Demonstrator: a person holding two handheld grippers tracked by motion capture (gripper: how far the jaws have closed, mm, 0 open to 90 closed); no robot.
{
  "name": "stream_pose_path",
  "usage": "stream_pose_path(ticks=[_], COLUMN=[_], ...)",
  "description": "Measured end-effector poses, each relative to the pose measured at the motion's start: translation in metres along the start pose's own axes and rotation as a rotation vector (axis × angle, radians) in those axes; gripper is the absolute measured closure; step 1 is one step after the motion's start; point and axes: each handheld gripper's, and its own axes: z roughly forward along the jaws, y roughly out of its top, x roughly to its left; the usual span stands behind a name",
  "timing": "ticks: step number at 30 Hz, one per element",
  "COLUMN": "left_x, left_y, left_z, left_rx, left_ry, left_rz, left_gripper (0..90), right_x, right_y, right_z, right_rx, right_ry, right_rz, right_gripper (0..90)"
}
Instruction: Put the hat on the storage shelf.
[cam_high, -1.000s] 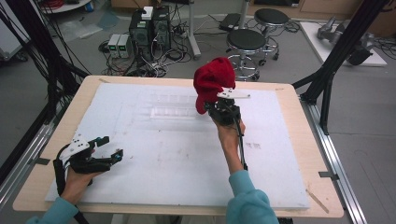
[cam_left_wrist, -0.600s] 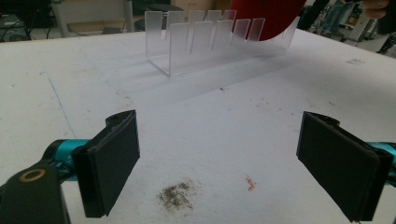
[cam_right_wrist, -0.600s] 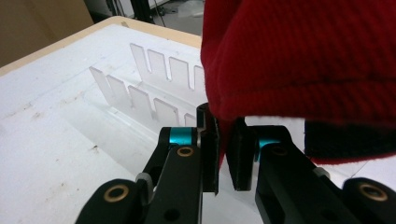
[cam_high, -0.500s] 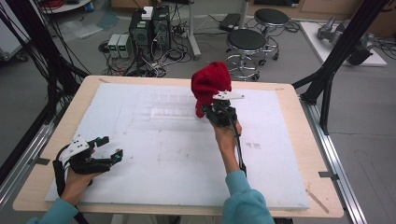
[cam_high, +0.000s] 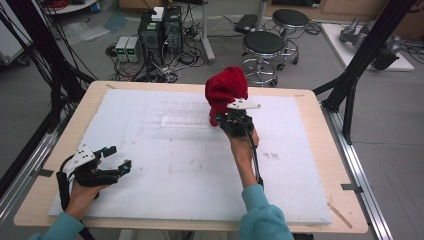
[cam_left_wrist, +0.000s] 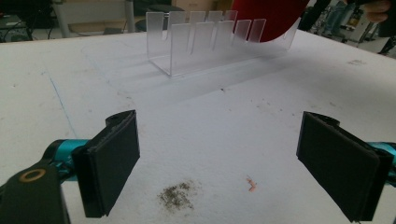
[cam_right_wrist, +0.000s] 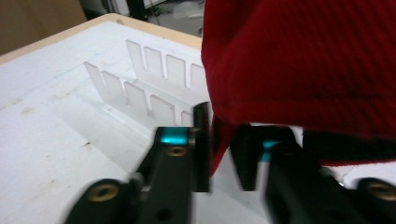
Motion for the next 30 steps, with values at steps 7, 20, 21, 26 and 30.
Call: stream_pose_path(ticks=[7,20,21,26,30], left_x=[0.001,0.001,0.000,-0.005,-0.007], left_y=[0.000,-0.001,-0.001,-0.003,-0.004], left_z=[-0.001,-0.004,-0.003,-0.006,-0.009], left_rx=[-0.010,-0.035,-0.036,-0.065,-0.095], left_ry=[-0.006,0.013,0.018,0.041,0.050], left_rz=[-0.007,-0.013,-0.007,0.047,0.059], left_gripper=[13.3,13.1,13.1,13.1,13.1], right_x=[0.004,0.009,0.009,0.011,0.011], right_y=[0.001,-0.006,-0.007,-0.015,-0.033], right_z=[-0.012,-0.068,-0.074,-0.109,-0.130], right_rx=[0.008,-0.051,-0.044,-0.155,-0.219], right_ry=[-0.018,-0.017,-0.017,-0.013,-0.008], right_rz=[0.006,-0.007,-0.001,-0.006,-0.008], right_gripper=[33.7,13.3,12.0,12.0,11.8])
